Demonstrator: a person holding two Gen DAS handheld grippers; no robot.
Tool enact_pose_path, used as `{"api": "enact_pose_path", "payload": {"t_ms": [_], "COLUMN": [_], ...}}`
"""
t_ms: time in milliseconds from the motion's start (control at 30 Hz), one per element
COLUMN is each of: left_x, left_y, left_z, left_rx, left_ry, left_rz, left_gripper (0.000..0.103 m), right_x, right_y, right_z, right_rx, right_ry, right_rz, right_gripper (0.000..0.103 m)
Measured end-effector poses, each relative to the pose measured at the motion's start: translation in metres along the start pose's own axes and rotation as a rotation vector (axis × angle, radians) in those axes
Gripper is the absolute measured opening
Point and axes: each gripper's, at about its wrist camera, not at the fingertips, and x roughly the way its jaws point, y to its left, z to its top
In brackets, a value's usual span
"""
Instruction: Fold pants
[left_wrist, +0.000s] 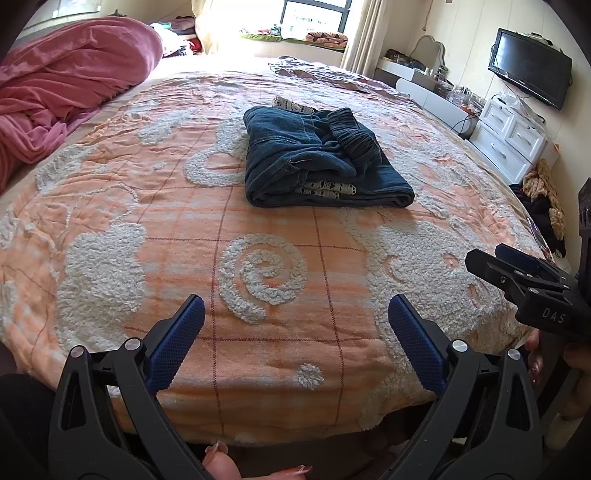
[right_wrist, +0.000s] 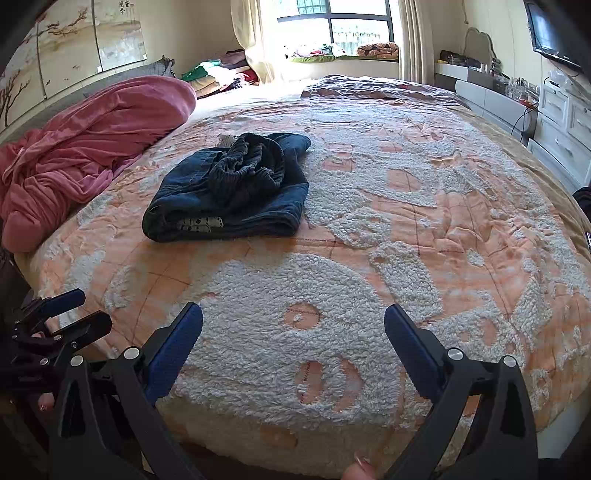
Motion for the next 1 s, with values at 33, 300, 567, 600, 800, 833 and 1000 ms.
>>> {"api": "enact_pose_path", "payload": {"t_ms": [33,300,567,600,800,833,1000], "left_x": [0.0000,-0.0011,-0.0008,-0.0015,-0.0006,-0.0008,-0.0013], "left_y": [0.0001,0.0000,-0.0001,-0.0001,-0.0007,-0.0008,-0.0002], "left_z": [0.0000,0.0007,0.0003,0.0004,0.0004,0.0004,-0.0003], "left_rx": [-0.001,0.000,0.001,0.001,0.001,0.002,0.002], "left_ry": [0.000,0.000,0.004,0.003,0.005,0.005,0.002], "left_rz": [-0.001,0.000,0.002,0.001,0.002,0.003,0.002], "left_gripper": [0.093,0.093,0.093,0.093,0.093,0.093,0.093], "right_x": [0.0000,0.0009,0.0020,0.0025,0.0027,0.0030,0.0038], "right_y": [0.0002,0.0000,-0.0018,-0.0017,-0.0021,-0.0021,-0.0024], "right_z": [0.0000,-0.0003,0.0001,0.0001,-0.0002,-0.0003,-0.0005], "right_rx": [0.000,-0.001,-0.003,-0.003,-0.005,-0.005,-0.006], "right_ry": [0.000,0.003,0.009,0.010,0.011,0.012,0.011], "right_rz": [-0.002,-0.005,-0.006,-0.004,-0.008,-0.007,-0.010], "right_gripper": [0.098,0.098,0.098,0.098,0.098,0.098,0.098]}}
